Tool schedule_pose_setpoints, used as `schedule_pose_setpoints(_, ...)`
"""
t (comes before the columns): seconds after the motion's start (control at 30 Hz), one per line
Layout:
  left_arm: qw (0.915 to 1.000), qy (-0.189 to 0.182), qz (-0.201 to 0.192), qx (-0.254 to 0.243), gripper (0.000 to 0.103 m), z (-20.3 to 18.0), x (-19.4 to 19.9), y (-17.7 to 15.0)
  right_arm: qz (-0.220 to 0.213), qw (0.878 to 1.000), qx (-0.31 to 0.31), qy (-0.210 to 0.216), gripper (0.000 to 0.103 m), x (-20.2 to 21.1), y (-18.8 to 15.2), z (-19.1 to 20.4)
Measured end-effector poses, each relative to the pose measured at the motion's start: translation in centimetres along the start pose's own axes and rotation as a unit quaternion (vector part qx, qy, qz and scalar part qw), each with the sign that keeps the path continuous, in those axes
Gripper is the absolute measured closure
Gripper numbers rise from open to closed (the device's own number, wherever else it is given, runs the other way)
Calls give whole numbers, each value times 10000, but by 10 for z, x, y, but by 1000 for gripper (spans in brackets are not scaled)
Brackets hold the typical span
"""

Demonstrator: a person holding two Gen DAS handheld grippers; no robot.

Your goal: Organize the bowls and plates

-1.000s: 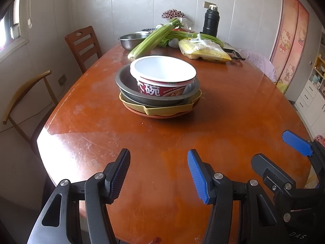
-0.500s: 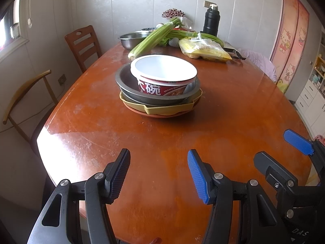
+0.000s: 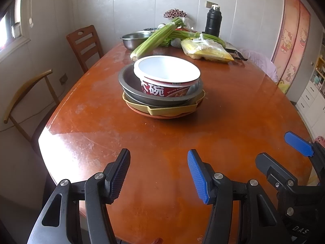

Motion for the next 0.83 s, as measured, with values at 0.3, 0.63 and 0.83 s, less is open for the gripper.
schedule_pose_setpoints(0.3,10000,2,21,-20,43,-1,0,-1,16,10000,21,-6,17,-1,-1,0)
schedule_pose_setpoints(0.63,10000,33,12,-8,43,0,-1,0,37,10000,16,-11,17,-2,-2,1)
schedule_pose_setpoints(0.83,10000,-34,25,76,41,19,-13,13,87,9999,-85,68,17,-9,2,-11)
Point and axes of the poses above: each gripper's, at about its wrist camera, not at the fingertips, and x roughly against the way its jaws point, z to its left, y to its top, the point moved 4 cm from there along -x, roughly the way its jaws point, and after that the axes turned 3 degrees about y, right-handed, at the moved point
